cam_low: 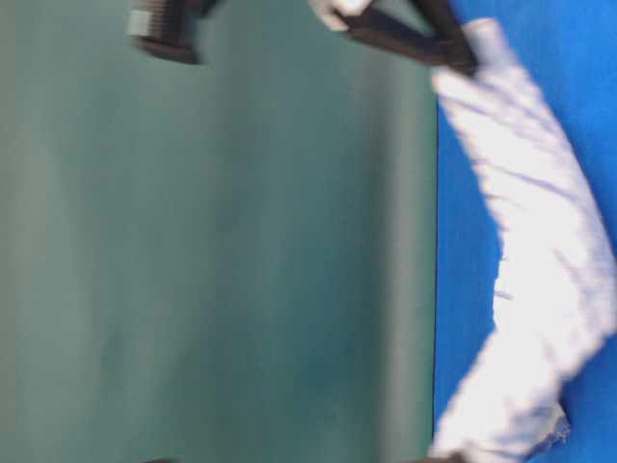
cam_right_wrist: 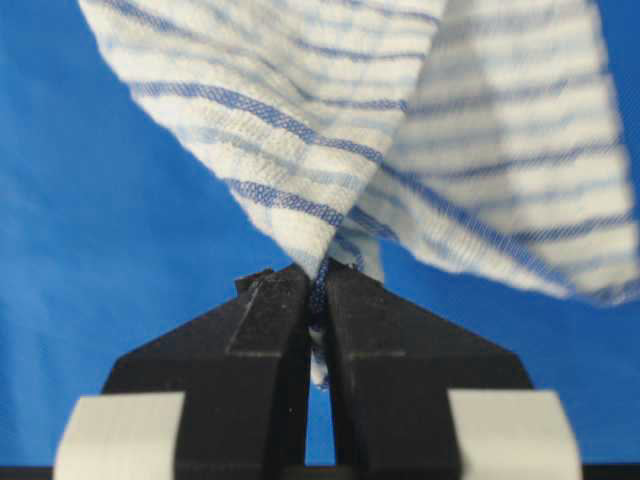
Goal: Lift the towel with both arms.
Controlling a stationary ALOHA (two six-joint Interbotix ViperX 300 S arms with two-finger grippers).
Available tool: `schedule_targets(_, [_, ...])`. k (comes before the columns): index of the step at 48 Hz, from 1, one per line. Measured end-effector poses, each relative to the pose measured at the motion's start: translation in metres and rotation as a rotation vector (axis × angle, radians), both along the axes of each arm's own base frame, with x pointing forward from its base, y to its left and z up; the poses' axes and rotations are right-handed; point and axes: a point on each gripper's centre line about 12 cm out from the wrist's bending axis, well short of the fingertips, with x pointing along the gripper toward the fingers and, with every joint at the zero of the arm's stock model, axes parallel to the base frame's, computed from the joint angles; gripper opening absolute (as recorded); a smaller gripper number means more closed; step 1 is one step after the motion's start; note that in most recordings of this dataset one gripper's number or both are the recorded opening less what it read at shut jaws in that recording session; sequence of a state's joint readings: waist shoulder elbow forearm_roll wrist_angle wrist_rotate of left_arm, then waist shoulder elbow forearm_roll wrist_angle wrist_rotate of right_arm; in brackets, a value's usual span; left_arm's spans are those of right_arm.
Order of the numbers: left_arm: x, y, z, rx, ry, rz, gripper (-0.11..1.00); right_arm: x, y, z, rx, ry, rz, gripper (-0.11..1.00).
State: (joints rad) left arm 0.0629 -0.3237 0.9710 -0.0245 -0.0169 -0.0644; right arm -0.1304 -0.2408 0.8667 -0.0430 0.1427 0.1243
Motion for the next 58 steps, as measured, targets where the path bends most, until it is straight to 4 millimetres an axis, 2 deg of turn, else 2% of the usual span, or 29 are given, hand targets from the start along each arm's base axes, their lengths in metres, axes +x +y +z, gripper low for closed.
schedule_targets(25, [-0.030,0.004,0.156,0.018,-0.302,0.020,0.01,-0.010,-0.014,0.152,-0.119,-0.212,-0.023,0.03])
schedule_targets(38, [-0.034,0.010,0.208,0.031,-0.347,0.041,0.01,-0.013,-0.019,0.219,-0.188,-0.292,-0.039,0.03])
schedule_targets(43, [-0.036,0.011,0.227,0.035,-0.362,0.044,0.01,-0.015,-0.019,0.238,-0.202,-0.324,-0.042,0.03])
schedule_targets(48, [-0.038,0.011,0.240,0.035,-0.376,0.044,0.01,-0.017,-0.020,0.248,-0.209,-0.346,-0.046,0.03])
schedule_targets(58, [-0.038,0.011,0.242,0.035,-0.376,0.044,0.01,-0.017,-0.020,0.249,-0.207,-0.343,-0.047,0.03])
